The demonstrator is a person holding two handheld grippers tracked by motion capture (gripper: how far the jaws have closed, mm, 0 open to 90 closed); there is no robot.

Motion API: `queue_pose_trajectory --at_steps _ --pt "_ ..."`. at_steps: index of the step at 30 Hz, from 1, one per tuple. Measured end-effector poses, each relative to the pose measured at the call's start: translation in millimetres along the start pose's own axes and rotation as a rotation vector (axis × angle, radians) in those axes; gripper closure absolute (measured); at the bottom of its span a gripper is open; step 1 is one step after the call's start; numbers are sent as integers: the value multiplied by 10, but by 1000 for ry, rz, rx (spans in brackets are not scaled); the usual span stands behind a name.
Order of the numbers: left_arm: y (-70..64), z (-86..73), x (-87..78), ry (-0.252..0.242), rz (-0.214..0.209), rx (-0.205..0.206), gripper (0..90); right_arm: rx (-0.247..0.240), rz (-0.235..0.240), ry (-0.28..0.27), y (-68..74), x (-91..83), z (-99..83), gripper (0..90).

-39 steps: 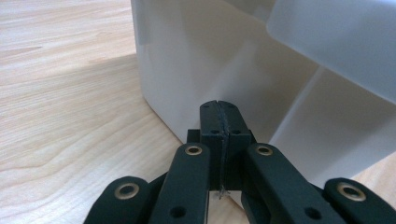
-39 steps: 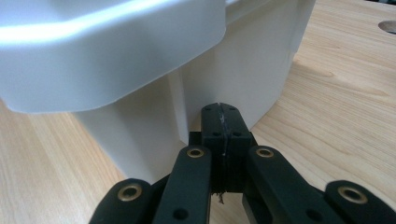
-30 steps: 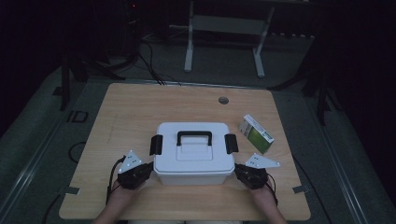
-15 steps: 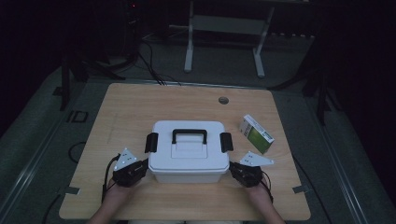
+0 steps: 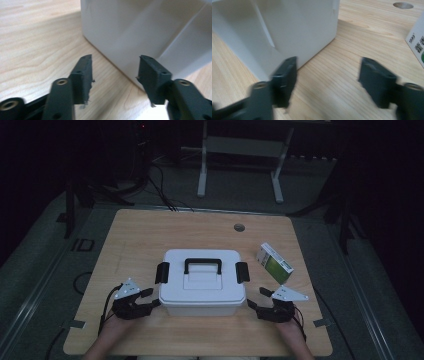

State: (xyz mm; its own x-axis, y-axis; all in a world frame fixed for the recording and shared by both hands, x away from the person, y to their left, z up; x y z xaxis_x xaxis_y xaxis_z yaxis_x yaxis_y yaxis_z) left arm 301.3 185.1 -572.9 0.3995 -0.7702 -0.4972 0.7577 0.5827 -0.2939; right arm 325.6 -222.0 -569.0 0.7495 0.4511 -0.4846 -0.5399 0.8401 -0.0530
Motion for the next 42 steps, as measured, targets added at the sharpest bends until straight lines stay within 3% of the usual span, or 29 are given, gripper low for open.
queue_pose_trajectory --at_steps 1,2,3,7,8,13,18,20,27,33,42 --pt "0 0 0 0 0 0 393 8 19 -4 -17 -17 -26 172" --pt "15 -17 -11 10 -9 -7 393 8 19 -4 -17 -17 -26 172" --pt "46 -63 -45 28 -39 -23 361 14 22 -6 -31 -24 -40 142" --pt "132 -123 -154 44 -52 -55 311 -13 21 1 -104 -72 -143 128" --pt "137 -124 -182 42 -71 -63 295 -11 27 -1 -113 -77 -156 128" --pt "136 -67 -306 58 -86 -34 281 -1 35 -3 -143 -95 -201 134" --pt "65 208 -476 69 -103 28 289 -1 36 10 -146 -97 -233 143" --pt "54 265 -498 72 -110 37 289 3 38 13 -138 -100 -236 143" --pt "-37 713 -601 60 -135 92 304 -18 45 17 -107 -96 -237 142" --pt "-122 1022 -552 85 -169 152 306 -9 48 6 -119 -101 -232 142" --pt "-177 1336 -348 136 -202 207 306 -15 51 7 -114 -101 -234 142"
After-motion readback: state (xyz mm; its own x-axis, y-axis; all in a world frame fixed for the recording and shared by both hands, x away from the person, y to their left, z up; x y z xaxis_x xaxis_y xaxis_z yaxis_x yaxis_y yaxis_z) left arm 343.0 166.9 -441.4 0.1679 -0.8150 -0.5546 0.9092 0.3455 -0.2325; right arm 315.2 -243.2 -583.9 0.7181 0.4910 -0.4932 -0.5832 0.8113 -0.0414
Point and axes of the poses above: each handheld gripper's, and its own axes: x roughly forward along the jaws, z roughly out of its top, y roughly to its left, the point moved 6 cm from there along x, roughly forward along the jaws, and after that the axes turned 14 degrees about -z, right-handed, at the moved point
